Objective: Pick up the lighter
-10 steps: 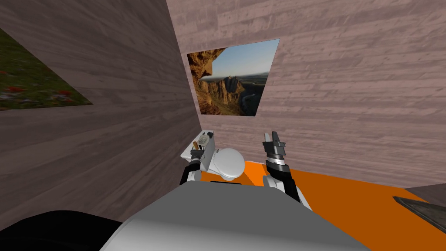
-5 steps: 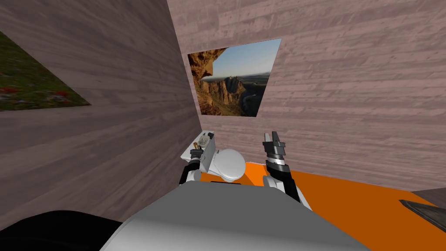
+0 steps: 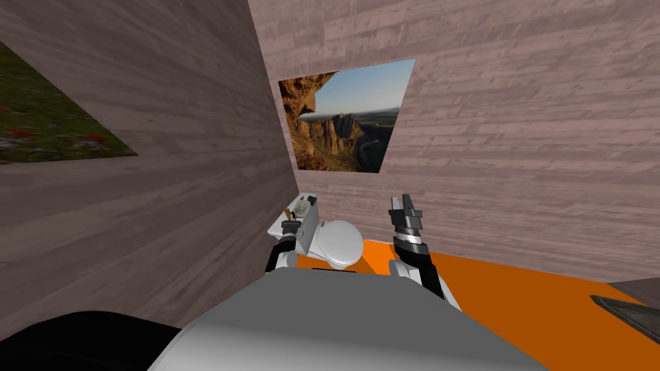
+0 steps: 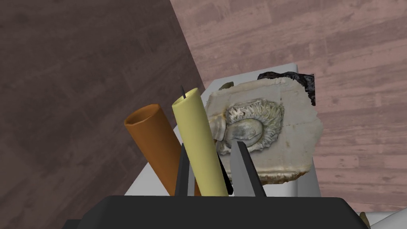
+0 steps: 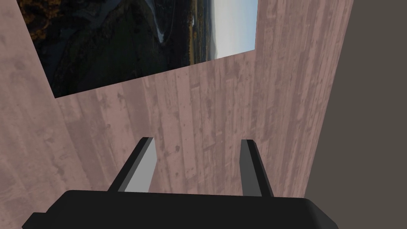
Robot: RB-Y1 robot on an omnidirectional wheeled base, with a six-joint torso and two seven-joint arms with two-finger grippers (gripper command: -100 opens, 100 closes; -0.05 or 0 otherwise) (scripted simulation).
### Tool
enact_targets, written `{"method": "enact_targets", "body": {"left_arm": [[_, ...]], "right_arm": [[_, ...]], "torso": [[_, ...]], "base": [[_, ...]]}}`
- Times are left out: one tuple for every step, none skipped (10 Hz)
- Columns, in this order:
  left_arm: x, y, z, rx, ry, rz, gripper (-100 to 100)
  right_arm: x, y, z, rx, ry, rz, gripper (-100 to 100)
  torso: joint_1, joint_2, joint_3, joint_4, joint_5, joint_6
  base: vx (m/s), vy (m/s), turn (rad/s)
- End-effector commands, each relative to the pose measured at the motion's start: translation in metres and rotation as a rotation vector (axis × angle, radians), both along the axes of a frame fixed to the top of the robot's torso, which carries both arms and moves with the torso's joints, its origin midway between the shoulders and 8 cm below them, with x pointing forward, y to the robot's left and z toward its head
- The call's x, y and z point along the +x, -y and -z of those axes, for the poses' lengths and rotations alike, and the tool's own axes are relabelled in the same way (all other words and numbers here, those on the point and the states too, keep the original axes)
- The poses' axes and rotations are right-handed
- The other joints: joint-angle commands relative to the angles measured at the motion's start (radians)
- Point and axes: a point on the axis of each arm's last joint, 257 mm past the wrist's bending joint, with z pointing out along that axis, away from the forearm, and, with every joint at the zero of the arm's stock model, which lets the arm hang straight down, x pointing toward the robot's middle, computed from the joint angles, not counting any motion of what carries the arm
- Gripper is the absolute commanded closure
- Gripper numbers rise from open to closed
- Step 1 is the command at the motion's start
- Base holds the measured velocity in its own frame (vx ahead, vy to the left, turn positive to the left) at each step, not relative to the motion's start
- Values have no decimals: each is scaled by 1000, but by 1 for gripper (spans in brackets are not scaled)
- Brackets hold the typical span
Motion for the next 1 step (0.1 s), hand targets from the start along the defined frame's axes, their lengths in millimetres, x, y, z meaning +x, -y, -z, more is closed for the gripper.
{"method": "enact_targets", "body": {"left_arm": [[0,0,0,0,0,0,0]], "right_arm": [[0,0,0,0,0,0,0]], "torso": [[0,0,0,0,0,0]], "base": [[0,0,0]]}}
